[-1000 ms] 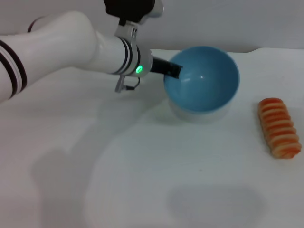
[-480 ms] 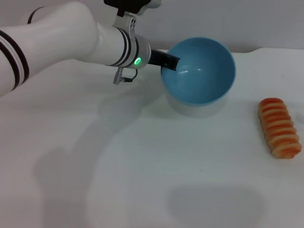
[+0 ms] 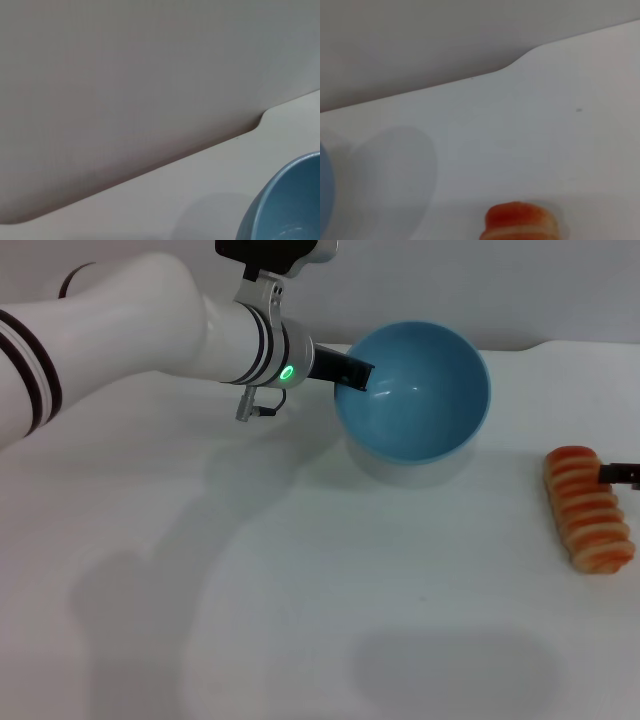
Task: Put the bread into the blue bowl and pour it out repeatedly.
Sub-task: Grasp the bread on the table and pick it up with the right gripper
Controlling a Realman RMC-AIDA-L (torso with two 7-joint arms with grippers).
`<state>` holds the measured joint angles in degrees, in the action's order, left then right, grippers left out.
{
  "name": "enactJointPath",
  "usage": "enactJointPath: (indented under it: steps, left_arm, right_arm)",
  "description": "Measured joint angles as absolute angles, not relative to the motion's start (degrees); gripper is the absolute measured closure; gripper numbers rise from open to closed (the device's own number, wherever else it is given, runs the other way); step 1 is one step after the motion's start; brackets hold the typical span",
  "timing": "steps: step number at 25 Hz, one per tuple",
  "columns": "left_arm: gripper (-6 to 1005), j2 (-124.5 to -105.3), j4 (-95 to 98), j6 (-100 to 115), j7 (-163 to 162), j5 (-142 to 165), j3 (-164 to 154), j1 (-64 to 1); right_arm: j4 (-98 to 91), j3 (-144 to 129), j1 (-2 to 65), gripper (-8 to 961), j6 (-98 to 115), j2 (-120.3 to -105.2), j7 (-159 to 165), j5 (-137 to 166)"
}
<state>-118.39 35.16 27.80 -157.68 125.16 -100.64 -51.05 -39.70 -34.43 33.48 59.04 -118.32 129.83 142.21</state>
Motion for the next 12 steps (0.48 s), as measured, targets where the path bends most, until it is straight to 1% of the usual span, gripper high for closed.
enactJointPath:
  steps: [12]
  left_arm:
    - [1001,-118.21,35.06,28.04,-157.14,125.16,-100.59,-50.81]
  right_arm:
    - [-32.2,-37.11,36.38,388,54.44,-118.29,129.93,141.85]
